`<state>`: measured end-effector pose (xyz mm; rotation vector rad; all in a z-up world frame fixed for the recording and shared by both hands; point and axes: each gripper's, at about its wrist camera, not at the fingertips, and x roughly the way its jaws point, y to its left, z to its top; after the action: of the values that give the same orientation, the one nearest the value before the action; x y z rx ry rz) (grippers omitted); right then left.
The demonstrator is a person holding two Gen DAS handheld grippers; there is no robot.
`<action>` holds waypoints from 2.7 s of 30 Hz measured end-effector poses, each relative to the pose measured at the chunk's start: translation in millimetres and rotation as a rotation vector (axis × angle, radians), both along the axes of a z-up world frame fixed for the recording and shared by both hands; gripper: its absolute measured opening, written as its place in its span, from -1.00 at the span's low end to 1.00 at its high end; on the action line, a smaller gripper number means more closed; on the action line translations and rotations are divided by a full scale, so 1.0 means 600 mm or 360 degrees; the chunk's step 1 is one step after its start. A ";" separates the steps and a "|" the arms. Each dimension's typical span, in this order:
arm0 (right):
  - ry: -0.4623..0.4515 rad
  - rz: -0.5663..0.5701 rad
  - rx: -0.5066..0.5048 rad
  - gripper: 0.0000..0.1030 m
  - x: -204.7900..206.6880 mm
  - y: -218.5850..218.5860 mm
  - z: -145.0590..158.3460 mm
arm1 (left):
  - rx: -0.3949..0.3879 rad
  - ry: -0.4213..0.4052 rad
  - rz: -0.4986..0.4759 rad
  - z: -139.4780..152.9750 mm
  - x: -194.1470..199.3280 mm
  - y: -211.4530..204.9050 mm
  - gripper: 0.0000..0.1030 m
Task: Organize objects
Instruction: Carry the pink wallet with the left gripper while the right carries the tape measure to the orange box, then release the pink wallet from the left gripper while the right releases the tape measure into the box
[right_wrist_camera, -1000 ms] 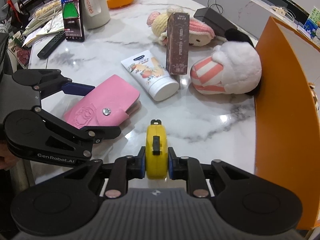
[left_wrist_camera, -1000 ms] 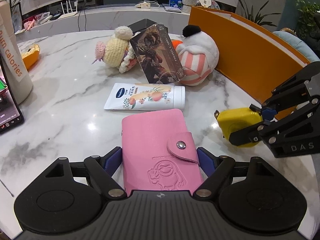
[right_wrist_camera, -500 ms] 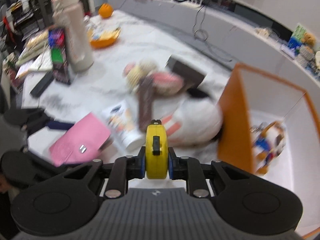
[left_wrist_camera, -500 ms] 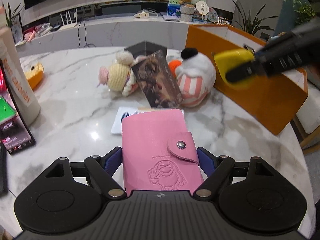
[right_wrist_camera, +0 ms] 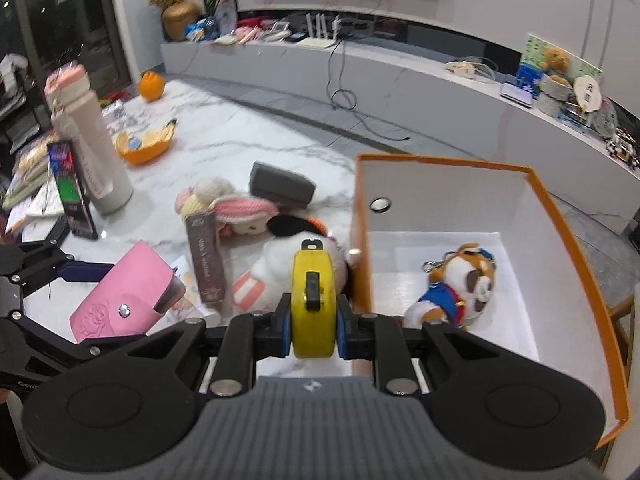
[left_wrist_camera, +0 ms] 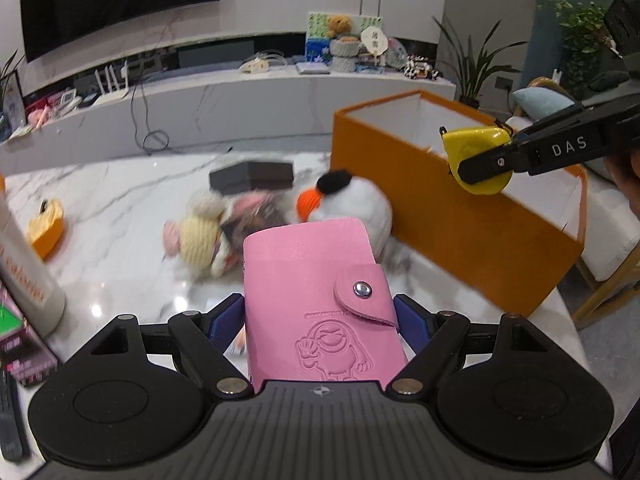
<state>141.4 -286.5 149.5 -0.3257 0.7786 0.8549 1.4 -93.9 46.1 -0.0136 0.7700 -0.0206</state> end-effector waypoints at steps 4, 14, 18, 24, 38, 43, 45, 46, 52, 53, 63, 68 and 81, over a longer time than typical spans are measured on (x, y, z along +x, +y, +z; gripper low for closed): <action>-0.0009 -0.0078 0.0063 -0.58 0.018 -0.026 0.015 | 0.0031 -0.0052 -0.0050 0.024 0.023 -0.016 0.82; 0.0039 -0.0339 0.0119 -0.58 0.074 -0.099 0.012 | 0.0066 -0.0223 -0.0233 0.087 0.096 -0.088 0.82; 0.0056 -0.0436 0.0126 -0.58 0.092 -0.123 0.009 | 0.0069 -0.0260 -0.0313 0.096 0.129 -0.124 0.82; 0.0074 -0.0512 0.0098 -0.58 0.111 -0.138 -0.004 | 0.0163 -0.0252 -0.0414 0.098 0.192 -0.159 0.82; 0.0131 -0.0607 -0.0007 -0.58 0.157 -0.126 -0.042 | 0.0831 0.0132 -0.0616 0.004 0.311 -0.241 0.82; 0.0117 -0.0612 -0.0068 -0.58 0.162 -0.119 -0.051 | 0.1006 0.0259 -0.0662 -0.033 0.330 -0.268 0.82; 0.0129 -0.0603 -0.0083 -0.58 0.165 -0.116 -0.056 | 0.1022 0.0305 -0.0663 -0.040 0.338 -0.276 0.82; 0.0131 -0.0600 -0.0097 -0.58 0.166 -0.114 -0.060 | 0.1031 0.0327 -0.0666 -0.044 0.343 -0.280 0.82; 0.0152 -0.0605 -0.0153 -0.58 0.178 -0.107 -0.076 | 0.1094 0.0449 -0.0663 -0.068 0.363 -0.287 0.82; 0.0157 -0.0610 -0.0164 -0.58 0.181 -0.107 -0.078 | 0.1101 0.0473 -0.0657 -0.074 0.366 -0.286 0.82; 0.0219 -0.0623 -0.0266 -0.58 0.192 -0.101 -0.104 | 0.0998 0.0578 -0.0645 -0.099 0.377 -0.287 0.82; 0.0210 -0.0643 -0.0293 -0.58 0.194 -0.102 -0.106 | 0.0963 0.0562 -0.0653 -0.099 0.368 -0.288 0.82; 0.0166 -0.0690 -0.0345 -0.40 0.192 -0.103 -0.104 | 0.0778 0.0538 -0.0640 -0.062 0.360 -0.272 0.85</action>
<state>256.3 -348.6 86.9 -0.2899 0.9975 0.3820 217.3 -257.2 8.9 0.6156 1.0887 -0.2157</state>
